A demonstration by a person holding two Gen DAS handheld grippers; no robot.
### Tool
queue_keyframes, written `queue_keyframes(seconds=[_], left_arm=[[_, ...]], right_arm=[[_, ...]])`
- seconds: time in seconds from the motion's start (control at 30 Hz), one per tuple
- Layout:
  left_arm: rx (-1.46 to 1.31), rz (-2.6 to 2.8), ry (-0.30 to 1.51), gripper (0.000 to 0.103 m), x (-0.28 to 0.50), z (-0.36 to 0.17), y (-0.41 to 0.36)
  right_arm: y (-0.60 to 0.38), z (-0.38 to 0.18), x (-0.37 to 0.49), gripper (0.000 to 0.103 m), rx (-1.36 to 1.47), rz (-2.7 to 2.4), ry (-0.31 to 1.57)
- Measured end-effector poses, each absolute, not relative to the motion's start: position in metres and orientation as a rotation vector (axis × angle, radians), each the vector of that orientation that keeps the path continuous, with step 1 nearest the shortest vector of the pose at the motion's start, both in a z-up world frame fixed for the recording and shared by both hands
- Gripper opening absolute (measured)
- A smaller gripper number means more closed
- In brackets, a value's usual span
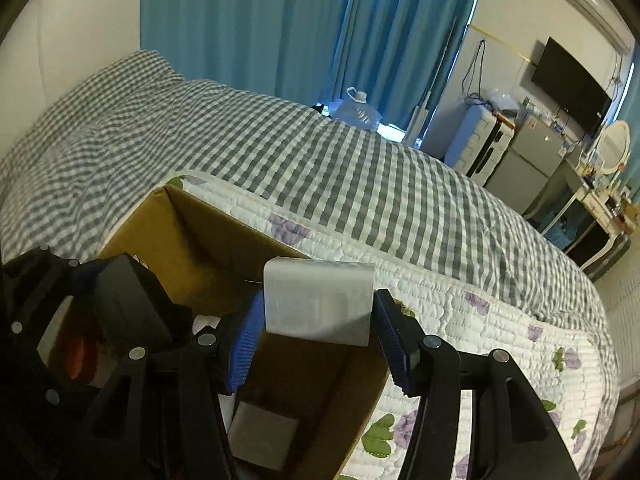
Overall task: Organize rigid objects
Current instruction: 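Lower both items into the box and open both tools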
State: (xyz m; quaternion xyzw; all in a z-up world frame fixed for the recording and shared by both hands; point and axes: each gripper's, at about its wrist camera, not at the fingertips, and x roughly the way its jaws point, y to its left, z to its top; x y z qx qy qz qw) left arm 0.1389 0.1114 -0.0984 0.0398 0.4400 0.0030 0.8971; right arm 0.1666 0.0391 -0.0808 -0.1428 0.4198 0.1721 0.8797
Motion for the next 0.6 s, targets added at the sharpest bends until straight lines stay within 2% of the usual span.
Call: queue_keyframes(seconds=[0.13, 0.2, 0.23, 0.37, 0.6], left_arm=[[0.083, -0.012, 0.942, 0.075, 0.139, -0.103, 0.111], [0.074, -0.008, 0.964, 0.076, 0.140, -0.106, 0.112], [0.072, -0.005, 0.946, 0.076, 0.138, -0.105, 0.113], [0.056, -0.017, 0.879, 0.076, 0.130, -0.094, 0.116], [0.021, 0.012, 0.874, 0.076, 0.126, -0.089, 0.120]], right_arm=[[0.039, -0.082, 0.167, 0.056, -0.285, 0.366, 0.895], [0.038, -0.081, 0.164, 0.073, -0.284, 0.361, 0.880], [0.037, -0.080, 0.163, 0.075, -0.281, 0.370, 0.876], [0.034, -0.075, 0.158, 0.079, -0.274, 0.363, 0.861], [0.008, -0.054, 0.154, 0.084, -0.215, 0.341, 0.821]])
